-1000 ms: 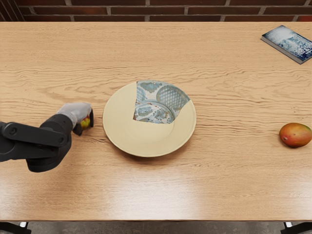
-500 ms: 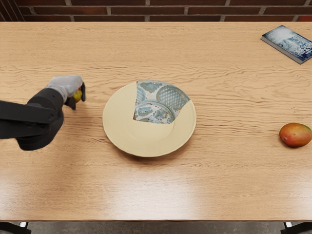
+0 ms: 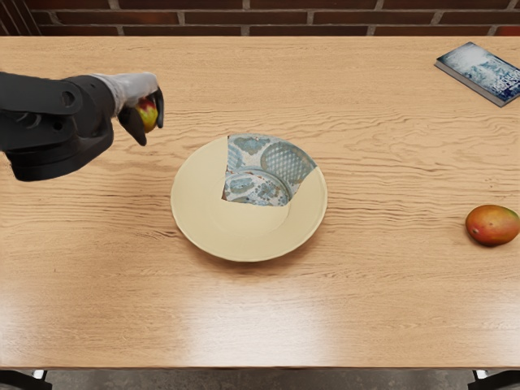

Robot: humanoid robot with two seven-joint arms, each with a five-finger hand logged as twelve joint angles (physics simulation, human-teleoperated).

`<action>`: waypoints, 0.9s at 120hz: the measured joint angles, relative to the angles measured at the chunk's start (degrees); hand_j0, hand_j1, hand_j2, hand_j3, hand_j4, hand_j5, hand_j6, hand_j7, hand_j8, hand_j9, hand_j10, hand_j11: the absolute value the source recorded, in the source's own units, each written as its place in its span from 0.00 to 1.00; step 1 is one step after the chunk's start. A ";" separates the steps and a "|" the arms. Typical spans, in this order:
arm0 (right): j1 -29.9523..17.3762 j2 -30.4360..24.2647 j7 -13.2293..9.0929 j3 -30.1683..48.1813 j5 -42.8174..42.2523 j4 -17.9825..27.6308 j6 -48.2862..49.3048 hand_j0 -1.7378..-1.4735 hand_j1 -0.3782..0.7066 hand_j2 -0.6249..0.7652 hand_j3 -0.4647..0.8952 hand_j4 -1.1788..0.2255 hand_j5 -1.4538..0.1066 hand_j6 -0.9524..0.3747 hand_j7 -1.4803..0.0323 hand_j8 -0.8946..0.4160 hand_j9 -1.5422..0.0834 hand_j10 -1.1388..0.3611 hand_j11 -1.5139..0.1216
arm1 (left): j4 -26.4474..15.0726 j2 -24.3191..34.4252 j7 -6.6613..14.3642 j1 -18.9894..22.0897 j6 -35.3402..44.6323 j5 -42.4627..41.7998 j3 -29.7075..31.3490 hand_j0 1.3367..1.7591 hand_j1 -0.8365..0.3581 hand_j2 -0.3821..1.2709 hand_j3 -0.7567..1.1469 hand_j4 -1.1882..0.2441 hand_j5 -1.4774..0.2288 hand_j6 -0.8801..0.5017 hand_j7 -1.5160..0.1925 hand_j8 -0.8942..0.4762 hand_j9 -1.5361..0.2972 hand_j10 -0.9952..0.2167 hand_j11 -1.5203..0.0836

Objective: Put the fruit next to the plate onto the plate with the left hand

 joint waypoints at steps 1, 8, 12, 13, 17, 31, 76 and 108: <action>0.00 0.00 0.00 0.00 0.00 0.00 0.00 0.30 0.07 0.44 0.34 0.81 0.90 0.69 0.95 0.66 0.92 0.74 0.90 | -0.04 -0.07 0.00 0.00 -0.49 -0.33 -0.24 0.71 0.37 0.39 0.40 0.27 0.19 0.46 0.19 0.50 0.18 0.35 0.20; 0.00 0.00 0.00 0.00 0.00 0.00 0.00 0.30 0.07 0.44 0.34 0.81 0.90 0.69 0.95 0.66 0.92 0.74 0.90 | -0.24 -0.38 -0.01 0.18 -3.65 -2.74 -2.02 0.72 0.38 0.39 0.40 0.27 0.19 0.46 0.19 0.50 0.18 0.35 0.20; 0.00 0.00 0.00 0.00 0.00 0.00 0.00 0.30 0.07 0.44 0.34 0.81 0.90 0.69 0.95 0.66 0.92 0.74 0.90 | -0.36 -0.69 -0.01 0.29 -5.38 -4.06 -3.11 0.72 0.37 0.39 0.40 0.27 0.19 0.47 0.19 0.50 0.18 0.35 0.20; 0.00 0.00 0.00 0.00 0.00 0.00 0.00 0.30 0.07 0.44 0.34 0.81 0.90 0.69 0.95 0.66 0.92 0.74 0.90 | -0.39 -0.72 -0.02 0.32 -5.83 -4.44 -3.41 0.72 0.38 0.39 0.40 0.27 0.19 0.47 0.19 0.50 0.18 0.35 0.20; 0.00 0.00 0.00 0.00 0.00 0.00 0.00 0.30 0.07 0.44 0.34 0.81 0.90 0.69 0.95 0.66 0.92 0.74 0.90 | -0.47 -0.80 -0.09 0.41 -7.45 -5.74 -4.48 0.72 0.38 0.39 0.40 0.27 0.19 0.47 0.19 0.50 0.18 0.35 0.20; 0.00 0.00 0.00 0.00 0.00 0.00 0.00 0.30 0.07 0.44 0.34 0.81 0.90 0.69 0.95 0.66 0.92 0.74 0.90 | -0.60 -3.09 -0.45 0.87 -10.94 -8.63 -7.97 0.72 0.37 0.39 0.40 0.28 0.19 0.47 0.19 0.50 0.18 0.35 0.20; 0.00 0.00 0.00 0.00 0.00 0.00 0.00 0.30 0.07 0.44 0.34 0.81 0.90 0.69 0.95 0.66 0.92 0.74 0.90 | 1.57 -12.21 -2.30 5.16 -10.96 -9.61 -13.75 0.72 0.37 0.39 0.40 0.27 0.19 0.46 0.19 0.49 0.18 0.35 0.20; 0.00 0.00 0.00 0.00 0.00 0.00 0.00 0.30 0.07 0.44 0.34 0.81 0.90 0.69 0.95 0.66 0.92 0.74 0.90 | 1.93 -14.35 -2.26 6.99 -1.57 -4.65 -12.17 0.73 0.40 0.37 0.40 0.33 0.30 0.40 0.31 0.42 0.29 0.33 0.32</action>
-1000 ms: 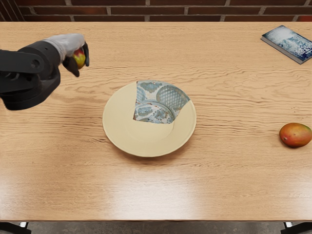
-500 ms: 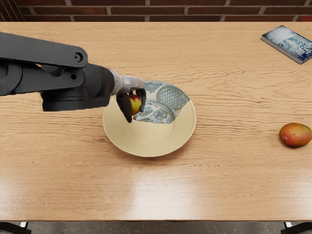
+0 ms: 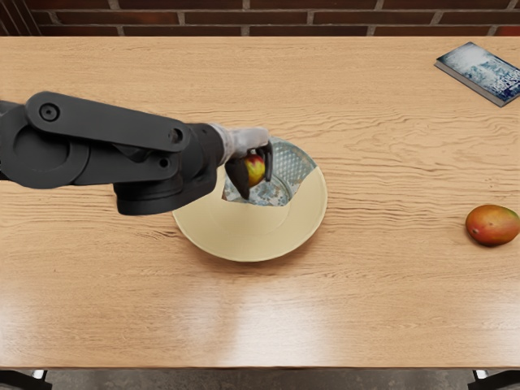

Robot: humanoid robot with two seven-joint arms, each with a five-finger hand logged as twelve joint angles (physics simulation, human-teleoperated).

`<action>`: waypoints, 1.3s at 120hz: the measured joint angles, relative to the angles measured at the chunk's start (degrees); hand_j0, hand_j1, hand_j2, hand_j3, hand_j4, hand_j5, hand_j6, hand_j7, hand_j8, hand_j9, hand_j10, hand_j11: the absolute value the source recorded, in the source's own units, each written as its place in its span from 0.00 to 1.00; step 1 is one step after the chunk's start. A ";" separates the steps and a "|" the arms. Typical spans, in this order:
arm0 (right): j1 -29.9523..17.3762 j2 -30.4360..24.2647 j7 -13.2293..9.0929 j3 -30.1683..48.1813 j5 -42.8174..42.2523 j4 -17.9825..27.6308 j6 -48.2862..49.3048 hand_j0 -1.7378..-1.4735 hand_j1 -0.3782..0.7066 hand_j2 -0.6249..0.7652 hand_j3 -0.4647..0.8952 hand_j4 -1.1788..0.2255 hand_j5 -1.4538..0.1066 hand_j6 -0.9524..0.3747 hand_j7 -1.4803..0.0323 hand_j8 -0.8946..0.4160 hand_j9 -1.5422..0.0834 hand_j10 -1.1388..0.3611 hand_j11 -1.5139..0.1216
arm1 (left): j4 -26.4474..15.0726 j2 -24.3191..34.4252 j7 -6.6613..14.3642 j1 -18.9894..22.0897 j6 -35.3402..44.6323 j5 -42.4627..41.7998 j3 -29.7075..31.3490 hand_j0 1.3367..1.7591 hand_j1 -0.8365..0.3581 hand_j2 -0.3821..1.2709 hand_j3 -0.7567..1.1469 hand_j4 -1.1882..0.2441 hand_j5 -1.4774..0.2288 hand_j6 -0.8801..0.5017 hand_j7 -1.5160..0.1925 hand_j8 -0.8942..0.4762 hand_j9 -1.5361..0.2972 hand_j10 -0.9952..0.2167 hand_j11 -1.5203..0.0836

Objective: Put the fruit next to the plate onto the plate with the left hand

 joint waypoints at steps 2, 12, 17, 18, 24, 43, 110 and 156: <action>0.00 0.00 0.00 0.00 0.00 0.00 0.00 0.30 0.07 0.44 0.34 0.81 0.90 0.69 0.95 0.66 0.92 0.74 0.90 | -0.02 -0.18 0.02 0.03 0.38 0.10 0.13 0.74 0.41 0.36 0.40 0.34 0.32 0.39 0.33 0.42 0.31 0.34 0.34; 0.00 0.00 0.00 0.00 0.00 0.00 0.00 0.30 0.07 0.44 0.34 0.81 0.90 0.69 0.95 0.66 0.92 0.74 0.90 | -0.09 -0.77 0.09 0.74 2.01 0.43 0.65 0.74 0.48 0.33 0.40 0.42 0.41 0.39 0.42 0.40 0.40 0.40 0.44; 0.00 0.00 0.00 0.00 0.00 0.00 0.00 0.30 0.07 0.44 0.34 0.81 0.90 0.69 0.95 0.66 0.92 0.74 0.90 | -0.11 -1.20 0.13 1.06 2.49 0.52 0.80 0.75 0.51 0.32 0.40 0.45 0.44 0.39 0.46 0.41 0.43 0.42 0.49; 0.00 0.00 0.00 0.00 0.00 0.00 0.00 0.30 0.07 0.44 0.34 0.81 0.90 0.69 0.95 0.66 0.92 0.74 0.90 | -0.11 -1.22 0.14 1.15 2.57 0.54 0.83 0.75 0.52 0.32 0.40 0.46 0.45 0.39 0.47 0.41 0.44 0.43 0.50; 0.00 0.00 0.00 0.00 0.00 0.00 0.00 0.30 0.07 0.44 0.34 0.81 0.90 0.69 0.95 0.66 0.92 0.74 0.90 | -0.13 -1.51 0.18 1.32 2.93 0.61 0.94 0.75 0.56 0.31 0.40 0.50 0.50 0.40 0.51 0.42 0.48 0.46 0.54; 0.00 0.00 0.00 0.00 0.00 0.00 0.00 0.30 0.07 0.44 0.34 0.81 0.90 0.69 0.95 0.66 0.92 0.74 0.90 | -0.14 -1.21 0.18 1.34 3.31 0.70 1.05 0.76 0.65 0.28 0.40 0.58 0.59 0.43 0.61 0.44 0.58 0.54 0.65; 0.00 0.00 0.00 0.00 0.00 0.00 0.00 0.30 0.07 0.44 0.34 0.81 0.90 0.69 0.95 0.66 0.92 0.74 0.90 | 0.08 27.46 -8.34 20.24 -29.59 -16.44 -24.12 0.76 0.73 0.26 0.40 0.65 0.67 0.45 0.69 0.46 0.65 0.61 0.74; 0.00 0.00 0.00 0.00 0.00 0.00 0.00 0.30 0.07 0.44 0.34 0.81 0.90 0.69 0.95 0.66 0.92 0.74 0.90 | 13.53 32.82 -10.98 28.41 -49.51 -34.19 -30.82 0.76 0.74 0.26 0.40 0.65 0.67 0.45 0.69 0.47 0.66 0.61 0.74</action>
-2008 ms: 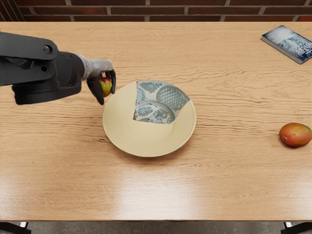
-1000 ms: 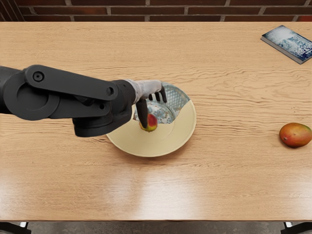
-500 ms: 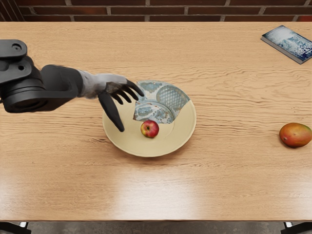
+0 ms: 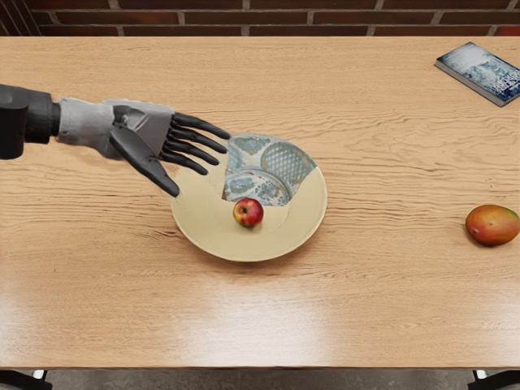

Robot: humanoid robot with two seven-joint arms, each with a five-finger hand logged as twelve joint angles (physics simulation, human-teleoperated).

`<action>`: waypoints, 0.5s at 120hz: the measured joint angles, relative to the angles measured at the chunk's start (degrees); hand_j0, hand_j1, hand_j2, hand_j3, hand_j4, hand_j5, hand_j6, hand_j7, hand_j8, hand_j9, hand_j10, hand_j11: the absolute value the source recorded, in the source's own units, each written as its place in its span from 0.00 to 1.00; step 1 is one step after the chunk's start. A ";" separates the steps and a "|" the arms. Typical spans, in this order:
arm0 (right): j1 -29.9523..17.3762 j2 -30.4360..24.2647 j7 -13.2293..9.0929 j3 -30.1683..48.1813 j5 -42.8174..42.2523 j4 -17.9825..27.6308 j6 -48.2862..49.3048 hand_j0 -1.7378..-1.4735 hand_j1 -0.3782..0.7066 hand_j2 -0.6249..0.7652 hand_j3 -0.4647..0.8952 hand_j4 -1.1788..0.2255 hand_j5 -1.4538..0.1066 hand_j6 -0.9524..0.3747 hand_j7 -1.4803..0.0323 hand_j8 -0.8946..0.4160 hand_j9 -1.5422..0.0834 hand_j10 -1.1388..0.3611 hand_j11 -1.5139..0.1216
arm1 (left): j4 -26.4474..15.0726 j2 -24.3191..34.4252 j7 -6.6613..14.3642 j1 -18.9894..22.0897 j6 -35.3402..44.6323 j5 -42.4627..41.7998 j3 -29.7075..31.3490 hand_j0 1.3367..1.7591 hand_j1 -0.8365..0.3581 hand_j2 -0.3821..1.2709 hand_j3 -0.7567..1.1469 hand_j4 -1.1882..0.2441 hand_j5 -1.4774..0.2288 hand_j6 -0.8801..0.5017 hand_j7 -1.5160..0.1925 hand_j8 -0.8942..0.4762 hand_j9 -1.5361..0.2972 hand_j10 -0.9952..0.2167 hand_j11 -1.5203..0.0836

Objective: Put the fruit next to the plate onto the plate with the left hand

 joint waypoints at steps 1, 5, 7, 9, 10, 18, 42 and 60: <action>0.00 0.00 0.00 0.00 0.00 0.00 0.00 0.30 0.07 0.44 0.34 0.81 0.90 0.69 0.95 0.66 0.92 0.74 0.90 | 0.14 0.01 -0.01 0.56 -0.04 -0.06 -0.04 0.76 0.74 0.26 0.40 0.65 0.67 0.45 0.69 0.47 0.66 0.61 0.74; 0.00 0.00 0.00 0.00 0.00 0.00 0.00 0.30 0.07 0.44 0.34 0.81 0.90 0.69 0.95 0.66 0.92 0.74 0.90 | 0.75 0.02 -0.02 2.33 -0.18 -0.32 -0.12 0.76 0.74 0.26 0.40 0.65 0.67 0.45 0.69 0.47 0.66 0.61 0.74; 0.00 0.00 0.00 0.00 0.00 0.00 0.00 0.30 0.07 0.44 0.34 0.81 0.90 0.69 0.95 0.66 0.92 0.74 0.90 | 1.13 0.02 -0.03 3.15 -0.24 -0.52 -0.16 0.76 0.74 0.26 0.40 0.65 0.67 0.45 0.69 0.47 0.66 0.61 0.74; 0.00 0.00 0.00 0.00 0.00 0.00 0.00 0.30 0.07 0.44 0.34 0.81 0.90 0.69 0.95 0.66 0.92 0.74 0.90 | 1.57 0.02 -0.03 3.67 -0.29 -0.73 -0.19 0.76 0.74 0.26 0.40 0.65 0.67 0.45 0.69 0.47 0.66 0.61 0.74; 0.00 0.00 0.00 0.00 0.00 0.00 0.00 0.30 0.07 0.44 0.34 0.81 0.90 0.69 0.95 0.66 0.92 0.74 0.90 | 1.80 0.06 -0.04 3.85 -0.31 -0.83 -0.21 0.76 0.74 0.26 0.40 0.65 0.67 0.45 0.69 0.47 0.66 0.61 0.74; 0.00 0.00 0.00 0.00 0.00 0.00 0.00 0.30 0.07 0.44 0.34 0.81 0.90 0.69 0.95 0.66 0.92 0.74 0.90 | 3.97 0.35 -0.04 5.26 -0.43 -1.41 -0.30 0.76 0.74 0.26 0.40 0.65 0.67 0.45 0.70 0.47 0.66 0.61 0.74; 0.00 0.00 0.00 0.00 0.00 0.00 0.00 0.30 0.07 0.44 0.34 0.81 0.90 0.69 0.95 0.66 0.92 0.74 0.90 | 13.50 1.19 -0.04 7.36 -0.55 -5.61 -0.52 0.76 0.74 0.26 0.40 0.65 0.67 0.46 0.70 0.47 0.66 0.61 0.74; 0.00 0.00 0.00 0.00 0.00 0.00 0.00 0.30 0.07 0.44 0.34 0.81 0.90 0.69 0.95 0.66 0.92 0.74 0.90 | 18.86 1.16 -0.04 8.50 -0.56 -7.72 -0.54 0.76 0.74 0.26 0.40 0.66 0.68 0.46 0.70 0.47 0.66 0.62 0.74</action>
